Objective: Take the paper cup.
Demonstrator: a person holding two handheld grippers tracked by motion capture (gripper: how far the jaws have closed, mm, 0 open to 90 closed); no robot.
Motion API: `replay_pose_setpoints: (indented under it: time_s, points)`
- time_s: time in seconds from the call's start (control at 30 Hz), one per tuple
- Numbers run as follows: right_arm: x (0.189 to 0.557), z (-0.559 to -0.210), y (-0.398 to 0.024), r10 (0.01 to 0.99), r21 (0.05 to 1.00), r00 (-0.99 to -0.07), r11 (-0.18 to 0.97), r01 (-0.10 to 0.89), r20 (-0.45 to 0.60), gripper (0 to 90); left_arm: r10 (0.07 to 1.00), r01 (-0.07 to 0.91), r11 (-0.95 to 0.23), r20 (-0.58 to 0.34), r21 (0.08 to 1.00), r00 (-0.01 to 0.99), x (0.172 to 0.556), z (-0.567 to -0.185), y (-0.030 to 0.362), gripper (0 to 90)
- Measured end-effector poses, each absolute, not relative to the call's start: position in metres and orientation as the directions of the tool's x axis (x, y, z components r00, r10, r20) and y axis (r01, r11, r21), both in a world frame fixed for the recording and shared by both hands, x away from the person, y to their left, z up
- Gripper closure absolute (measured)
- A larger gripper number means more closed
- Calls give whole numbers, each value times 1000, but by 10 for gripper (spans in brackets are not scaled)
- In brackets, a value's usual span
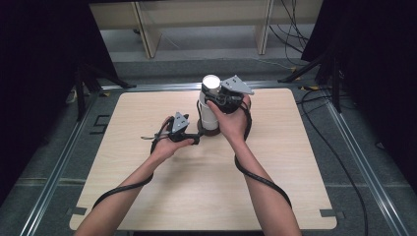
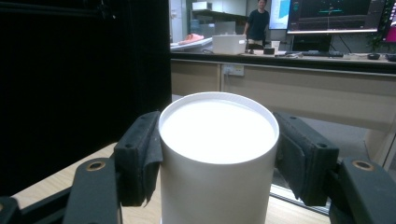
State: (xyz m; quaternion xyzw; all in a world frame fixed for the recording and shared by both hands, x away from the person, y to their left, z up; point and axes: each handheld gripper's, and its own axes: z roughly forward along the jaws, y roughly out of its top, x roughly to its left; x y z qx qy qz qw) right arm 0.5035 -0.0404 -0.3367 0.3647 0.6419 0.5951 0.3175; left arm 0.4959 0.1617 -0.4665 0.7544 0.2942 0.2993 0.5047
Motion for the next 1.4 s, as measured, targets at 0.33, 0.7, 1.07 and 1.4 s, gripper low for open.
replay_pose_setpoints:
  time_s: [0.33, 0.7, 1.07, 1.4]
  points:
    - [489, -335, -44, 828, 996, -560, 16, 84, 34, 359, 740, 129, -309, 153, 942, 655, 476, -464, 169, 99]
    - [470, -337, -47, 804, 995, -592, 1, 101, 60, 359, 733, 113, -286, 142, 952, 666, 454, -458, 178, 87]
    - [455, -347, -48, 780, 996, -624, 11, 91, 48, 359, 725, 97, -272, 137, 957, 675, 433, -458, 180, 87]
    - [441, -353, -50, 772, 995, -634, 26, 101, 44, 359, 712, 89, -270, 136, 959, 689, 417, -459, 182, 83]
